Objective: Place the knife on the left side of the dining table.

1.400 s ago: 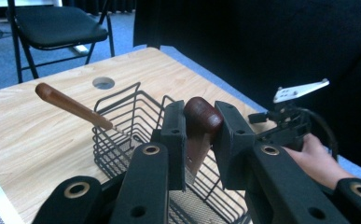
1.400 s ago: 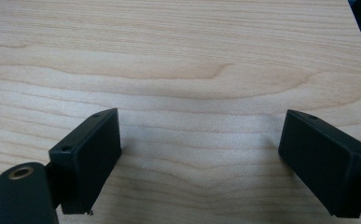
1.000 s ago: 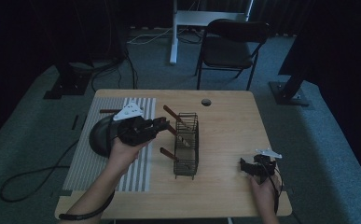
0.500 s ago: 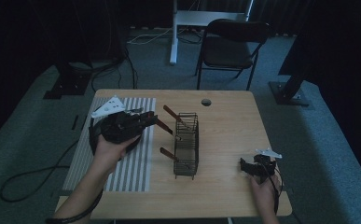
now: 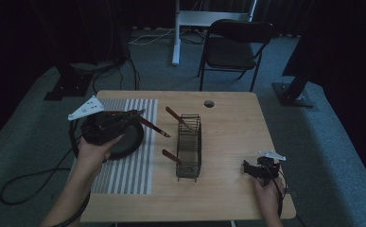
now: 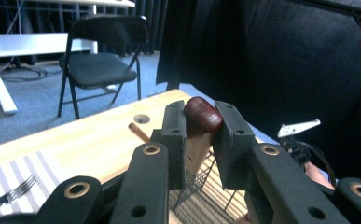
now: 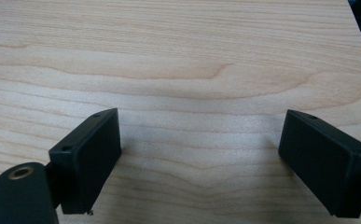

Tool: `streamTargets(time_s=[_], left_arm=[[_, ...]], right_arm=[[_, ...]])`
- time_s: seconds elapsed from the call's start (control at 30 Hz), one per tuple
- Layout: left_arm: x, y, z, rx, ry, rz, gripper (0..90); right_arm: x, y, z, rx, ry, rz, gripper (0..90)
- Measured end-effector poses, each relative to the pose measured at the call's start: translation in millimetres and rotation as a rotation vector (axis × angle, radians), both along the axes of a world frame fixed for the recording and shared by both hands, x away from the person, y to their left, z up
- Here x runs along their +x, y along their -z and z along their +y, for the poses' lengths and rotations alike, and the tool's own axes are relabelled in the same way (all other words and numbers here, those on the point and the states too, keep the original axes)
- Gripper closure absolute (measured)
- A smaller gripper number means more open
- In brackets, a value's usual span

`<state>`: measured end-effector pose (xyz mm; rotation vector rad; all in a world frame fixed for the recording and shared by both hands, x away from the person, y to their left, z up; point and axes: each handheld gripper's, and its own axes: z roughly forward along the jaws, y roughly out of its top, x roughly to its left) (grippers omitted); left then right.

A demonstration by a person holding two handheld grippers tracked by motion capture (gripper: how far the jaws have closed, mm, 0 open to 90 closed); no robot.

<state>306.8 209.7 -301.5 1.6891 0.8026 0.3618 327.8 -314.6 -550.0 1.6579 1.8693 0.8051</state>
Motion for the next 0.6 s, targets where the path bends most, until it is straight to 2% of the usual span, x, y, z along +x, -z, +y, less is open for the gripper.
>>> streamTargets(time_s=[0.23,0.47,0.6], left_arm=[[-2.4,13.8,13.9,0.023,-0.022,0.026,76.4],[-7.7,31.2,33.9,0.012,-0.052,0.059,76.4],[-11.7,41.8,41.6,0.021,-0.061,0.075,76.5]], right_arm=[[0.0,0.0,0.1,0.002,0.001,0.0,12.0],[0.0,0.0,0.1,0.001,0.001,0.001,12.0],[0.0,0.1,0.1,0.001,0.0,0.0,12.0]])
